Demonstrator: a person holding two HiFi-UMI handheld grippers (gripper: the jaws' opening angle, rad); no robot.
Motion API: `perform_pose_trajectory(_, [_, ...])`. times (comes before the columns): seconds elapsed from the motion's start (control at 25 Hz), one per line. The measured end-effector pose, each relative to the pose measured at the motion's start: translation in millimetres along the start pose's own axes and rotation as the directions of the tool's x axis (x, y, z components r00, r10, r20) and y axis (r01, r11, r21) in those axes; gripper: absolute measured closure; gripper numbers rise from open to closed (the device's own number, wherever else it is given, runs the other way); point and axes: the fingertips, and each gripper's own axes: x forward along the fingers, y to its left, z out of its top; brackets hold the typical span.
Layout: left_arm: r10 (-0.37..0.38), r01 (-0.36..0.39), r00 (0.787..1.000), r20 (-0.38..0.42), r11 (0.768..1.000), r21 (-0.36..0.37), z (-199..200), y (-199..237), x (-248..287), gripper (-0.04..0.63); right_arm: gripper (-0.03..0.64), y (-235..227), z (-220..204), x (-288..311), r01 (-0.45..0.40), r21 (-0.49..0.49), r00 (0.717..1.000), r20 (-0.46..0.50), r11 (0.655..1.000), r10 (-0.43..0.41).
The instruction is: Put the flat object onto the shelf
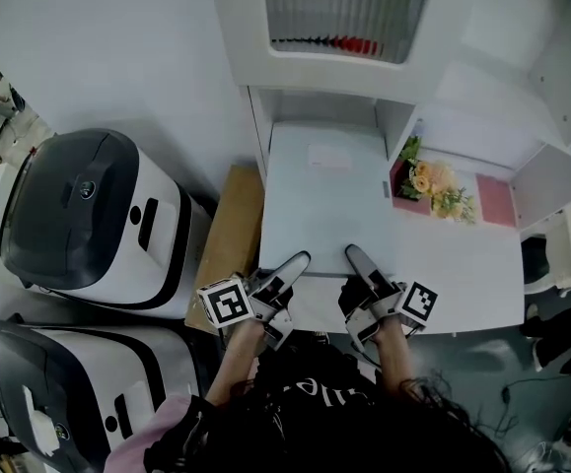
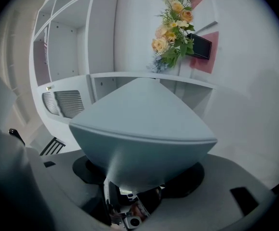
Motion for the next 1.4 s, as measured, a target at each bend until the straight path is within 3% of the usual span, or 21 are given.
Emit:
perform_pose_trajectory(0.12, [0.001,-0.001,1.000,-0.009,1.000,-0.003,6,10,8,0.225,0.315,-8,7,9,0.036,0.034,0.999,-0.016,0.999,-0.036])
perform_pose_trajectory(0.28, [0.043,-0.045,0.999,0.019,0.994,0.099,21,19,14,0.205,0.316,-11,10,24,0.052,0.093,0.998,-0.038,0.994,-0.048])
perform_pose_trajectory(0.4, [0.053,-0.055,0.998,0.015,0.975,0.213,27,25,26,0.166,0.316,-14,17,36,0.057,0.120,0.998,-0.045,0.991,-0.052])
perform_pose_trajectory(0.84, [0.096,-0.054,0.991,-0.094,0.925,0.377,42,36,66,0.153,0.316,-15,59,70,0.035,0.148,0.998,-0.051,0.988,-0.028])
perform_pose_trajectory(1.16, [0.105,-0.068,0.990,-0.093,0.939,0.336,59,57,90,0.153,0.316,-23,82,93,0.040,0.130,0.998,-0.046,0.991,-0.034])
perform_pose_trajectory(1.4, [0.125,-0.111,0.992,-0.025,0.939,0.326,73,67,105,0.149,0.316,-23,97,107,0.031,0.130,0.999,-0.033,0.991,-0.027])
